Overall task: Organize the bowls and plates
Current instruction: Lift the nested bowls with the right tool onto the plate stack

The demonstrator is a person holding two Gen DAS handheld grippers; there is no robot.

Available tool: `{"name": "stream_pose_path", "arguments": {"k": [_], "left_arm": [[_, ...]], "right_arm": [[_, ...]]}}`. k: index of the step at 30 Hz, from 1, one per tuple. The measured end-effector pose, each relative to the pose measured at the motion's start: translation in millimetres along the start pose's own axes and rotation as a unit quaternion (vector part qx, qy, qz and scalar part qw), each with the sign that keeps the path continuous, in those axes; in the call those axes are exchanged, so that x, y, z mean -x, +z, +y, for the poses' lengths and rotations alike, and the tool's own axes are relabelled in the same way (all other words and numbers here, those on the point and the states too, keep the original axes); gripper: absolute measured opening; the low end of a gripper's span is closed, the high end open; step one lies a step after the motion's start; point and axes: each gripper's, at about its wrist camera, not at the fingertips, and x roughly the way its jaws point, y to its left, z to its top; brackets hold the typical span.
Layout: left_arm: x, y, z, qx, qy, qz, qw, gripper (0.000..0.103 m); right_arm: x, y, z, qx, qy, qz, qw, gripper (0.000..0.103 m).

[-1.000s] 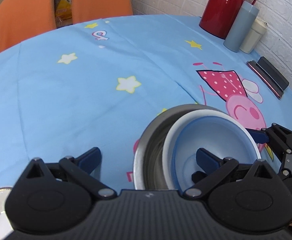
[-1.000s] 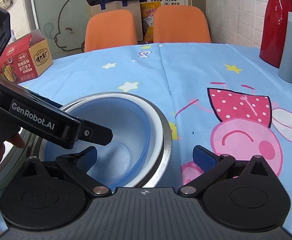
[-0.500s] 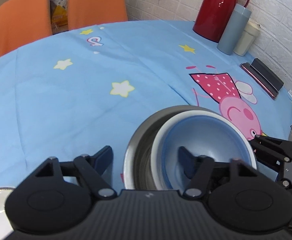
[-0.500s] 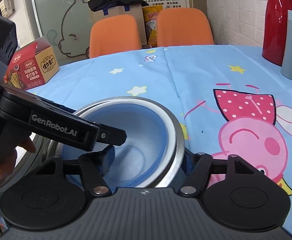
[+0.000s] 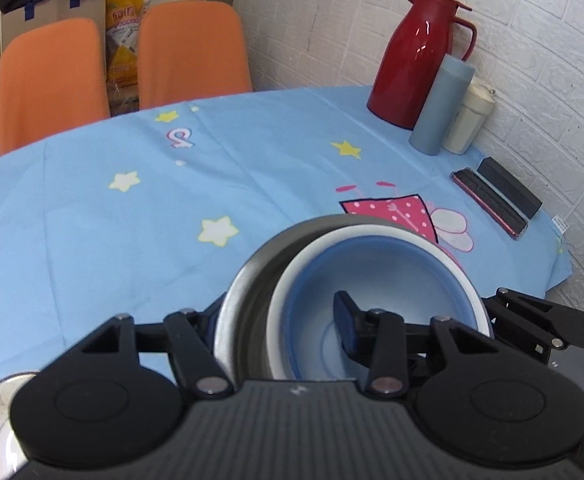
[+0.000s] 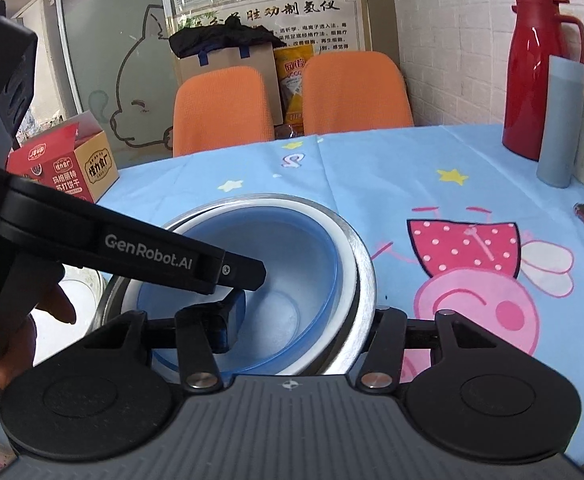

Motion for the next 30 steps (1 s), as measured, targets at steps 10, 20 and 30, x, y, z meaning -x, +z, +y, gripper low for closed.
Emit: {"name": "stream_pose_path", "arguments": {"k": [10,20,30], "left_arm": [[95.6,-30.0,70.9,0.054,0.093,-0.035,0.9936,0.043],[118.1,-88.1,137.4,0.127,0.129,-0.009,0.9835,0.044],[87.3,-90.0,144.1,0.133,0.093,-0.008,0.9867,0.050]], "right_arm": [[1.5,17.0,86.7,0.060,0.090,-0.027,0.994,0.086],[-28.5,-2.3,163.1,0.100,0.168,0.030,0.980,0.087],[-49.1,-15.3,161.7,0.114,0.128,0.059,0.983,0.090]]}}
